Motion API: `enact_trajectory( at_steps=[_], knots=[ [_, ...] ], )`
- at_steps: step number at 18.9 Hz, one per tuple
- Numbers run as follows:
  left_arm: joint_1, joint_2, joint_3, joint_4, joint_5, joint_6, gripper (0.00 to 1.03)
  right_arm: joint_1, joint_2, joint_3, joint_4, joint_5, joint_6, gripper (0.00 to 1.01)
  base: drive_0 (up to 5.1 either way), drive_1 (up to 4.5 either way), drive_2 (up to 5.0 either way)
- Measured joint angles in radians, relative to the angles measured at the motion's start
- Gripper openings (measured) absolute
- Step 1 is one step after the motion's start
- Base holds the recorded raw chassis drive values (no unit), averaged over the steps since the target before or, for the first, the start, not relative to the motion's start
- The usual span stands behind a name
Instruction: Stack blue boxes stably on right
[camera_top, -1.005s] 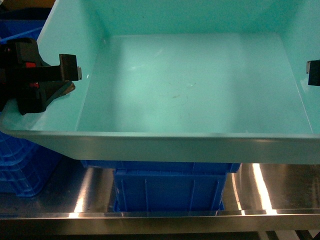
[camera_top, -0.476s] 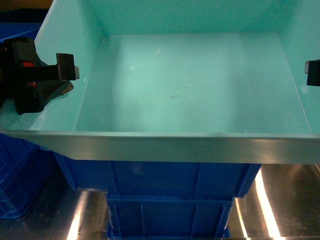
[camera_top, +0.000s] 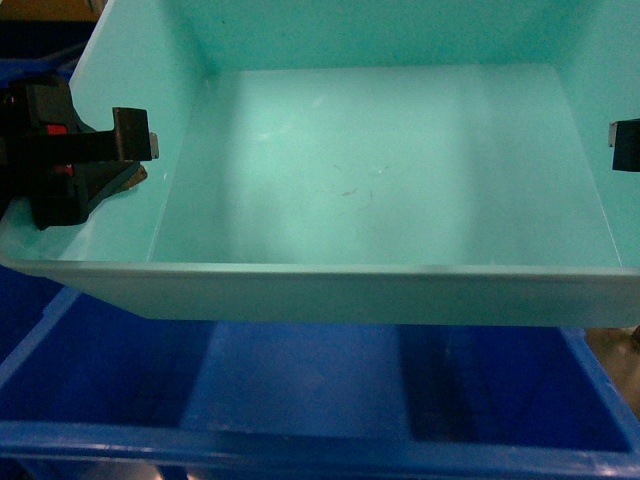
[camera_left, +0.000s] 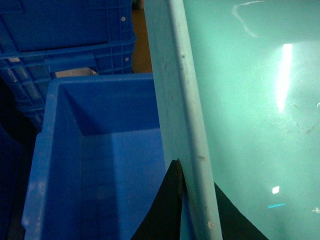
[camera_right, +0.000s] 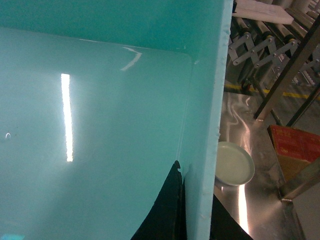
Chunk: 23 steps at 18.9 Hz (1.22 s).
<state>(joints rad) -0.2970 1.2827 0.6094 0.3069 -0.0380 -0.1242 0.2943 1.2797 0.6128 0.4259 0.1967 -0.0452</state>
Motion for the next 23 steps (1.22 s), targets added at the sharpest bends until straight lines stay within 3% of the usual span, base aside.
enact_trajectory(
  at_steps=[11, 15, 21, 23],
  knots=[
    [0.000, 0.002, 0.000, 0.000, 0.000, 0.001, 0.05, 0.000, 0.001, 0.000, 0.000, 0.000, 0.000, 0.02, 0.0, 0.00, 0.0],
    [0.037, 0.069, 0.041, -0.027, 0.047, 0.011, 0.05, 0.001, 0.052, 0.008, 0.000, 0.005, 0.010, 0.02, 0.0, 0.00, 0.0],
    [0.122, 0.233, 0.101, -0.043, 0.118, 0.082, 0.05, 0.021, 0.254, 0.088, -0.019, 0.004, 0.088, 0.02, 0.0, 0.00, 0.0],
    [0.174, 0.362, 0.122, -0.047, 0.168, 0.135, 0.05, 0.053, 0.386, 0.100, -0.006, 0.019, 0.163, 0.02, 0.0, 0.00, 0.0]
  ],
)
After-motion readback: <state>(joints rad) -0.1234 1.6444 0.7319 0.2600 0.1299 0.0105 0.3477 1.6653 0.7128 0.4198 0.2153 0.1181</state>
